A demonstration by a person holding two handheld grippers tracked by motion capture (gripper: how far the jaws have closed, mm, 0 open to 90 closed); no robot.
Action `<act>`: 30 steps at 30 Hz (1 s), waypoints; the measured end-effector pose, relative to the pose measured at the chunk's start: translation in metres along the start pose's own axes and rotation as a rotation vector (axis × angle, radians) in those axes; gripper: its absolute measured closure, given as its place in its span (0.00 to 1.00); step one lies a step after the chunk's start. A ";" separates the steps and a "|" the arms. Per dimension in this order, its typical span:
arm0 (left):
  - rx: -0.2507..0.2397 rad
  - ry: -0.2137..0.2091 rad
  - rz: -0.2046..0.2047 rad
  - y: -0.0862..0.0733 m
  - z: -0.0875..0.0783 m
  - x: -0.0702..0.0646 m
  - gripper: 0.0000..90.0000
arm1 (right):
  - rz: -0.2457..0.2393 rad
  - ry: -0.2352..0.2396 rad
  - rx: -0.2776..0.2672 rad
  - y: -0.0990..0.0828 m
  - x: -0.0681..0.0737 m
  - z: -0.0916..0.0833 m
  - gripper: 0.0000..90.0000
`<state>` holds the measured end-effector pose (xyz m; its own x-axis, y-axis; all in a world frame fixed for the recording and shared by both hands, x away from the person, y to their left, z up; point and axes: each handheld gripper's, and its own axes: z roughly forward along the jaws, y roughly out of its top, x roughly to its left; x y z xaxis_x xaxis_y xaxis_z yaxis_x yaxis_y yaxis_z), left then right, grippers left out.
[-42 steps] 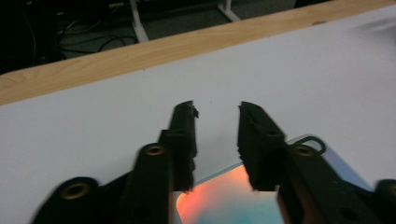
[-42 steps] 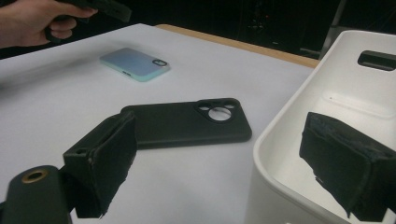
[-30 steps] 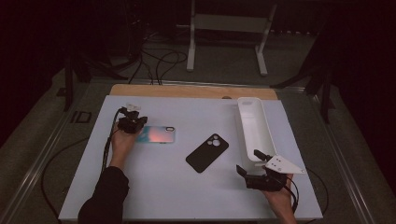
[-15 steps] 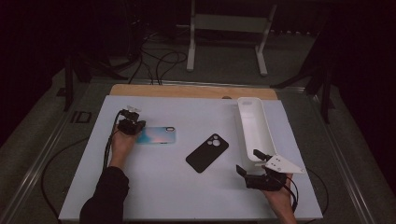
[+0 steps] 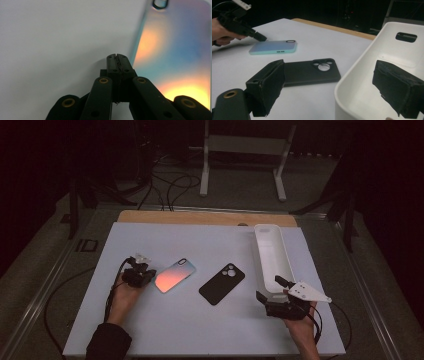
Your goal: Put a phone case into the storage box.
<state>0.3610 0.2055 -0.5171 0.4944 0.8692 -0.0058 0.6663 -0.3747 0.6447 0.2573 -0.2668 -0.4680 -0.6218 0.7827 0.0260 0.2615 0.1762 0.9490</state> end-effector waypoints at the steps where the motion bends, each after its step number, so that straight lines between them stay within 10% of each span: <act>1: 0.000 0.000 0.000 0.000 0.000 0.000 1.00 | -0.004 0.001 -0.002 0.001 0.000 0.001 0.12; 8: -0.017 0.002 0.008 -0.001 -0.001 0.000 1.00 | -0.007 -0.005 -0.003 0.003 -0.004 0.004 0.13; 12: -0.128 -0.007 -0.009 -0.002 -0.021 0.000 0.98 | -0.002 -0.010 -0.001 0.001 -0.006 0.002 0.13; 19: -0.379 -0.099 0.008 -0.023 -0.087 -0.008 0.53 | 0.001 -0.010 -0.005 0.000 -0.004 0.002 0.13; 24: -0.413 -0.047 0.022 -0.045 -0.104 -0.013 0.18 | -0.008 -0.003 -0.004 0.000 -0.001 0.004 0.13; 30: -0.427 -0.038 0.025 -0.063 -0.117 -0.021 0.02 | -0.006 0.002 -0.022 -0.001 -0.002 0.003 0.12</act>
<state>0.2429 0.2491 -0.4682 0.5332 0.8459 -0.0096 0.3668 -0.2209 0.9037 0.2603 -0.2668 -0.4695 -0.6245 0.7807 0.0206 0.2412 0.1677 0.9559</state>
